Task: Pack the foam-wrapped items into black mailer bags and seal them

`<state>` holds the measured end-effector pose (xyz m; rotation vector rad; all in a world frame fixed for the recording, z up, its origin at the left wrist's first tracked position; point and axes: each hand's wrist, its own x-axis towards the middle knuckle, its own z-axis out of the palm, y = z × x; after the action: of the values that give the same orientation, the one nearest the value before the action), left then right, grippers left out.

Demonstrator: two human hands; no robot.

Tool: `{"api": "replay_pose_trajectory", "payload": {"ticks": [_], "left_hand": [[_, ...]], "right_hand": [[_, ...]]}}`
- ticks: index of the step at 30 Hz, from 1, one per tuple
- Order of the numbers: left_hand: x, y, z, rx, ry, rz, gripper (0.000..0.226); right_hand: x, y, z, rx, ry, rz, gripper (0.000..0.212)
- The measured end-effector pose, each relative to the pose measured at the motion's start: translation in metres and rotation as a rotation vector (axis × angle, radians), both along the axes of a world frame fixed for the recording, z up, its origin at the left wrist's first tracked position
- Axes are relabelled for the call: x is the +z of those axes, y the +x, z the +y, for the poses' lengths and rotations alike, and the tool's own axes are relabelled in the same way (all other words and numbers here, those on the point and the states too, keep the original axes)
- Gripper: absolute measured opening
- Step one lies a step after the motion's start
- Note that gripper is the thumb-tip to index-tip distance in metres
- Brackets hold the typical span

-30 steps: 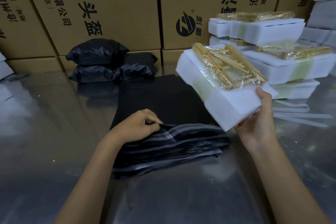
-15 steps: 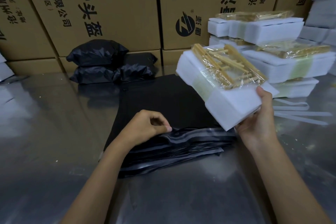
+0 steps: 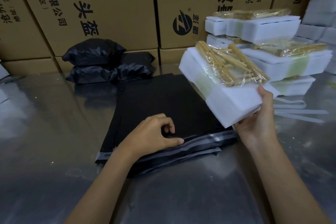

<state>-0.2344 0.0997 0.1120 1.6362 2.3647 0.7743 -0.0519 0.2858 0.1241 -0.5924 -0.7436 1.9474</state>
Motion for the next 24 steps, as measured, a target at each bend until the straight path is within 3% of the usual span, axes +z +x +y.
{"api": "replay_pose_trajectory", "payload": {"ticks": [5,7,9,13,16,24], "left_hand": [[0.002,0.011,0.004,-0.007,0.09,0.103,0.007],[0.004,0.009,0.001,-0.031,0.081,0.062,0.024],[0.006,0.005,-0.003,-0.08,0.025,0.033,0.026],[0.008,-0.009,-0.008,-0.002,-0.086,0.171,0.033],[0.006,-0.012,-0.007,0.113,-0.049,0.298,0.037],[-0.006,-0.017,-0.002,0.064,-0.041,0.12,0.086]], "right_hand": [[-0.001,-0.002,-0.001,0.017,0.017,0.001,0.037],[-0.001,-0.003,-0.001,0.025,0.016,-0.008,0.036],[-0.001,-0.003,-0.001,0.03,0.011,-0.019,0.036],[0.0,-0.002,-0.002,0.03,0.027,-0.029,0.032],[0.0,-0.001,0.0,0.019,0.042,-0.031,0.031],[0.004,0.007,0.001,0.157,0.113,0.113,0.024]]}}
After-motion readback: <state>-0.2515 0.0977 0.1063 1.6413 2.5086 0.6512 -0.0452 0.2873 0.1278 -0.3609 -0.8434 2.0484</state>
